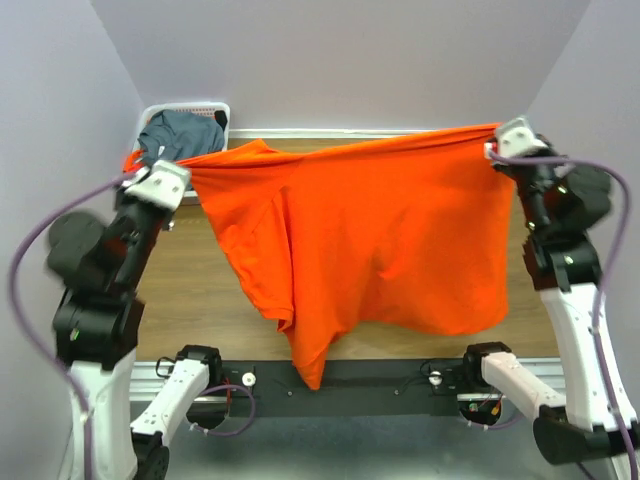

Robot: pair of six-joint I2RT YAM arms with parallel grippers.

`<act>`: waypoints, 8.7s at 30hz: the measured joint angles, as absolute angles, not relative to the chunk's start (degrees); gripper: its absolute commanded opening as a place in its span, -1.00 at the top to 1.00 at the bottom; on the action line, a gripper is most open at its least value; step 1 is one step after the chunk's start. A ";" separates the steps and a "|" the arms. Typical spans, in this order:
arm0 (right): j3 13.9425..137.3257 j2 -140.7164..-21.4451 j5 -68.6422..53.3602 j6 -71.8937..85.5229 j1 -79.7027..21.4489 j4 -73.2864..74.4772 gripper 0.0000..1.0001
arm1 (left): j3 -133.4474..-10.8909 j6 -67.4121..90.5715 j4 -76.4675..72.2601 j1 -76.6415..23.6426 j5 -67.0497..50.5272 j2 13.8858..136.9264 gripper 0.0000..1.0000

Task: Fold and stack the t-shirts
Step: Flatten out the tshirt

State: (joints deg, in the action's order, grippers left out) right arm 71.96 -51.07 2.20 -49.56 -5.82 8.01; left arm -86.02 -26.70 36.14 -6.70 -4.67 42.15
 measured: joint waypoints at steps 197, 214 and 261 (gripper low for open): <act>58.37 -98.17 4.82 -44.07 6.48 43.38 0.10 | -70.63 -31.59 39.33 -27.70 -16.71 106.67 0.35; 66.63 -95.50 -2.63 -37.91 6.26 47.22 0.09 | -80.07 -35.40 43.94 -20.91 -15.64 99.29 0.07; 68.42 -96.57 -4.60 -35.86 4.45 49.04 0.08 | -63.18 -26.52 43.81 -39.05 -15.38 91.11 0.11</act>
